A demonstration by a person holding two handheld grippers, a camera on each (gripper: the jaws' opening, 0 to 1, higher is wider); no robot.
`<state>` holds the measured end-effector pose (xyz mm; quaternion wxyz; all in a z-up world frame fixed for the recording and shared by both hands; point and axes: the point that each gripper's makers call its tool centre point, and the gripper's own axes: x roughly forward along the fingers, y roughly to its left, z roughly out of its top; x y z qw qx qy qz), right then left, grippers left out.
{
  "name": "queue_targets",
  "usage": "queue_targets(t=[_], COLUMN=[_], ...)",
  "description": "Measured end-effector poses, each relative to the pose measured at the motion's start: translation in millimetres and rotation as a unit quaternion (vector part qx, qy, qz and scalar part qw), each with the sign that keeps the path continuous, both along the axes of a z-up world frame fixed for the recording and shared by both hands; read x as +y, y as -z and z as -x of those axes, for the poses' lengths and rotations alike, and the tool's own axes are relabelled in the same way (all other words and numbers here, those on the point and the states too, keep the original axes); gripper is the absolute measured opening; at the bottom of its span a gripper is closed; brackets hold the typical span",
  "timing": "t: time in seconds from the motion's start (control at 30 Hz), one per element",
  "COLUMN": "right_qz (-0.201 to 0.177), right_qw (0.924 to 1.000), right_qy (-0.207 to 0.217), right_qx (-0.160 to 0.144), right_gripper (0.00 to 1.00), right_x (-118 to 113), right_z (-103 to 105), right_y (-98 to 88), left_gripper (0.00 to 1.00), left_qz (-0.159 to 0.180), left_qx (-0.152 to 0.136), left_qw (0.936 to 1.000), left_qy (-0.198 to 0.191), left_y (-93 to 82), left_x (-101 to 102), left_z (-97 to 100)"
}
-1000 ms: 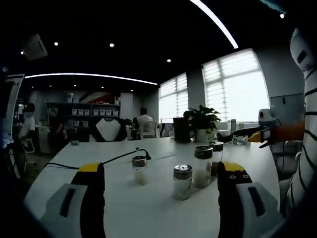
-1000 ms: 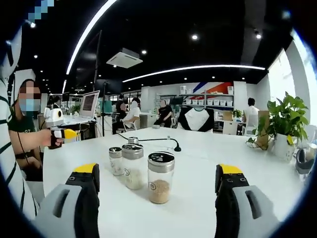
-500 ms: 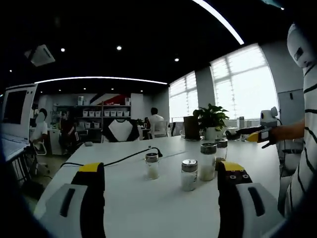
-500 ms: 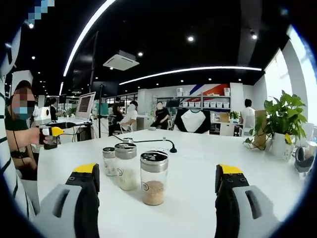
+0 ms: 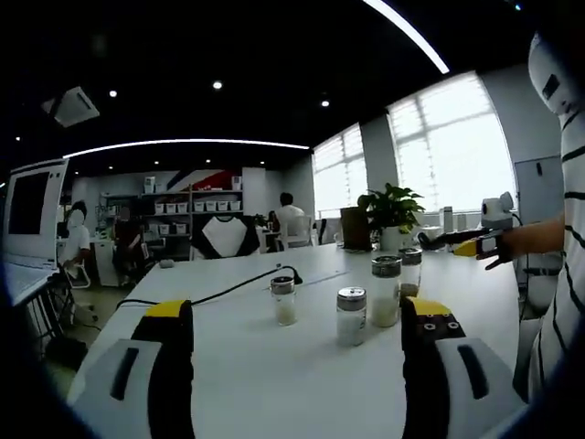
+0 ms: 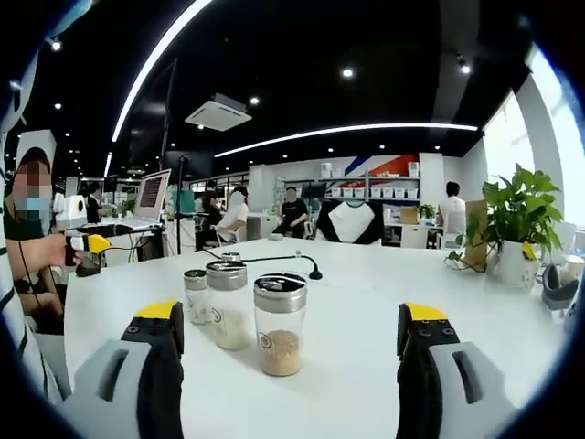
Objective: Rotate the seasoning bottle until the label or dispensing opening points toward the visible target arrow and the bottle remains upright within the marked orientation range
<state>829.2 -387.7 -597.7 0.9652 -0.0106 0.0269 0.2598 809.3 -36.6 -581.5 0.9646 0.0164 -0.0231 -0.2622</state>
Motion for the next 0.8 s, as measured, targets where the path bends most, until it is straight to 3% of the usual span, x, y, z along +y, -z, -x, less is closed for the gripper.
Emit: queue_targets(t=[0.4, 0.8], right_qz=[-0.003, -0.01], right_qw=[0.9999, 0.9999], right_qy=[-0.003, 0.003], right_qx=[0.011, 0.01], right_gripper=[1.0, 0.99], right_x=[4.0, -1.2], right_z=[-0.4, -0.5], right_y=[5.0, 4.1], left_gripper=[0.99, 0.97], left_qz=[0.009, 0.01], left_qx=[0.009, 0.01], left_qw=[0.9999, 0.9999], left_qy=[-0.008, 0.009], left_y=[9.5, 13.0], left_x=[9.1, -6.4], left_z=[1.0, -5.2])
